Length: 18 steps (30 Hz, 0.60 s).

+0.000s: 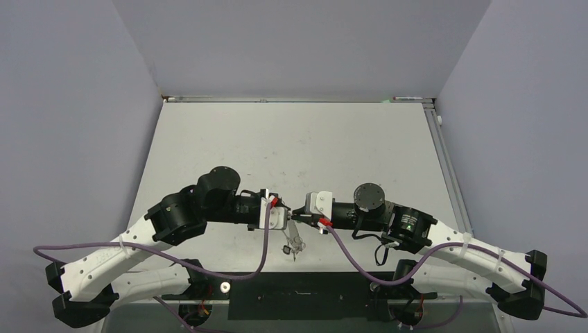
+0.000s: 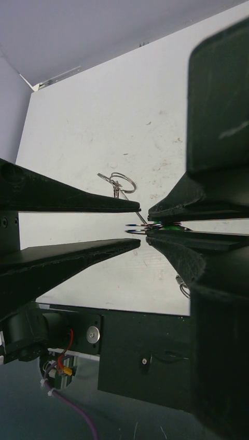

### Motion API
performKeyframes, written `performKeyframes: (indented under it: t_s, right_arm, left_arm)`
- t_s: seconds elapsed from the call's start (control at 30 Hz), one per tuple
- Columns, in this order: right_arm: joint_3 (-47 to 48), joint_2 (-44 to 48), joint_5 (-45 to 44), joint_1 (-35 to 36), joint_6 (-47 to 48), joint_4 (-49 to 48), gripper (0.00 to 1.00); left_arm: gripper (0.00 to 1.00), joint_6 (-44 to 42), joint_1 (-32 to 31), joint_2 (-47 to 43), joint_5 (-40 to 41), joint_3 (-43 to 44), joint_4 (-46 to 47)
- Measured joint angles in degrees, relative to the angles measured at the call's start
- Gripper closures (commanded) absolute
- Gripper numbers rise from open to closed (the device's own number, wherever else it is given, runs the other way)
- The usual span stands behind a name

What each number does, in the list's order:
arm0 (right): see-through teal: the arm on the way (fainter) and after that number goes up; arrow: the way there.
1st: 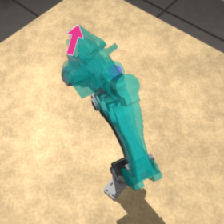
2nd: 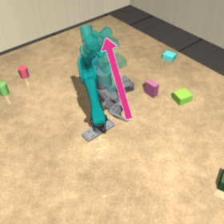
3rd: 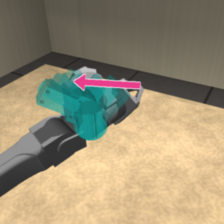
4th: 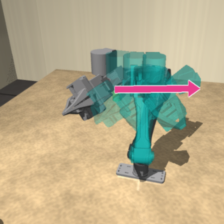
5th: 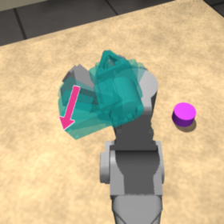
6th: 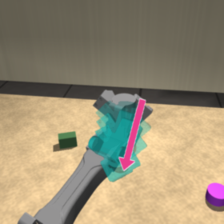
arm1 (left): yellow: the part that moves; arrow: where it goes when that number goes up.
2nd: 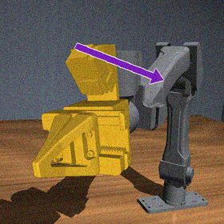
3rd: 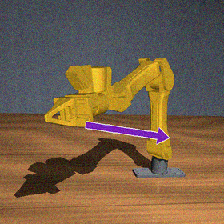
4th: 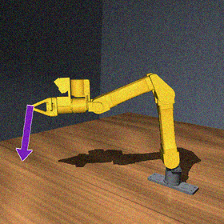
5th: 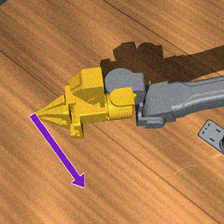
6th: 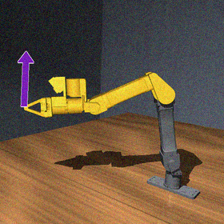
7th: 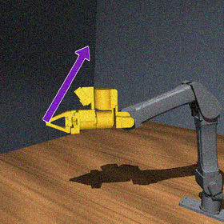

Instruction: Put the keys on the keyring

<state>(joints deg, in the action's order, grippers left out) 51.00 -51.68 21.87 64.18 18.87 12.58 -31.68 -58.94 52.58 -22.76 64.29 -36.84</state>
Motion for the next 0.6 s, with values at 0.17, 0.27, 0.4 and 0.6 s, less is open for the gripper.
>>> performKeyframes:
  t_s: [0.17,0.27,0.4,0.6]
  right_arm:
    - [0.0,0.0,0.1,0.0,0.0,0.0,0.95]
    - [0.0,0.0,0.3,0.0,0.0,0.0,0.95]
    - [0.0,0.0,0.5,0.0,0.0,-0.1,0.95]
    - [-0.1,0.0,0.0,-0.4,0.1,0.9,0.95]
  left_arm:
    - [0.81,-0.5,-0.6,0.2,1.4,0.1,-0.3]
    - [0.77,-0.5,-0.7,0.2,2.3,0.0,0.0]
    - [0.82,-0.2,-0.7,0.7,3.1,-0.1,0.9]
    - [1.00,0.6,-0.7,0.9,2.1,-1.7,2.4]
